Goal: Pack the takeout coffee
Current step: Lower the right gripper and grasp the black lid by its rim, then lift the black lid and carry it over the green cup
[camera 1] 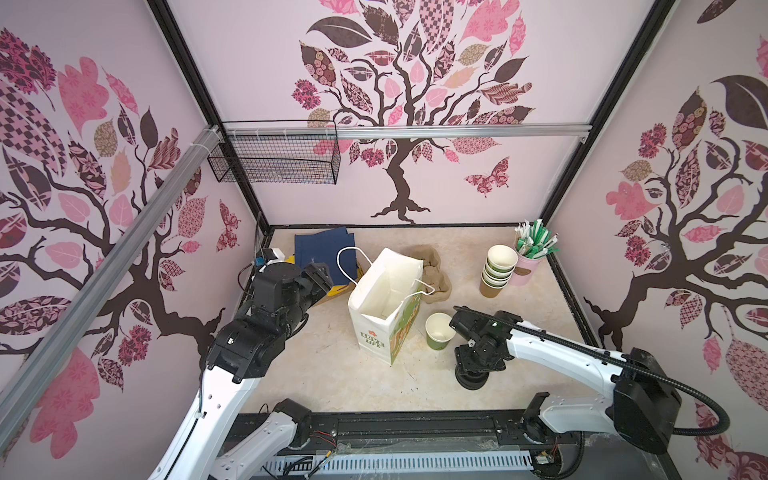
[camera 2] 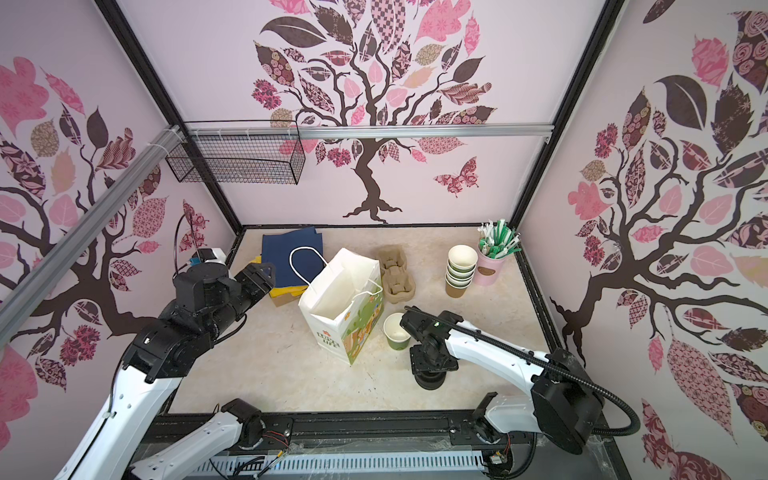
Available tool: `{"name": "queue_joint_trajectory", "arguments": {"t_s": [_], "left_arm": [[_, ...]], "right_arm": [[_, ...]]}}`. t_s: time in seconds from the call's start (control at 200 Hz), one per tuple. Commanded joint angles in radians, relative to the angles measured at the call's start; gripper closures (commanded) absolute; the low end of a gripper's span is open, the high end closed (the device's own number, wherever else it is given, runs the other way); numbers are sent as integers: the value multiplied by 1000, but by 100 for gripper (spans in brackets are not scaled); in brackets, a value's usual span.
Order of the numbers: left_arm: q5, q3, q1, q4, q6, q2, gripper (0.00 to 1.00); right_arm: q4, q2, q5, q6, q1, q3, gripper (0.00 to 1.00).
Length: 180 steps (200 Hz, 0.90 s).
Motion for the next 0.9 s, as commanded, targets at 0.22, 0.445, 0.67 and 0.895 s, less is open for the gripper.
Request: {"name": "queue_joint_trajectory", "arguments": {"t_s": [0.22,0.445,0.67,0.895], "left_arm": [[-8,-27,4,11,4,-9,34],[-5,-33,4,13,1,-10,34],[4,-47,5,20,-13,-12,33],[12,-47,5,26,-13,-14,32]], "right_arm": [[-55,-9,23,36,6,42,32],[-90,-91,7,93,5,51,32],[-127,-153,33,156,5,70,33],[-242,-197,110,171,5,183,34]]}}
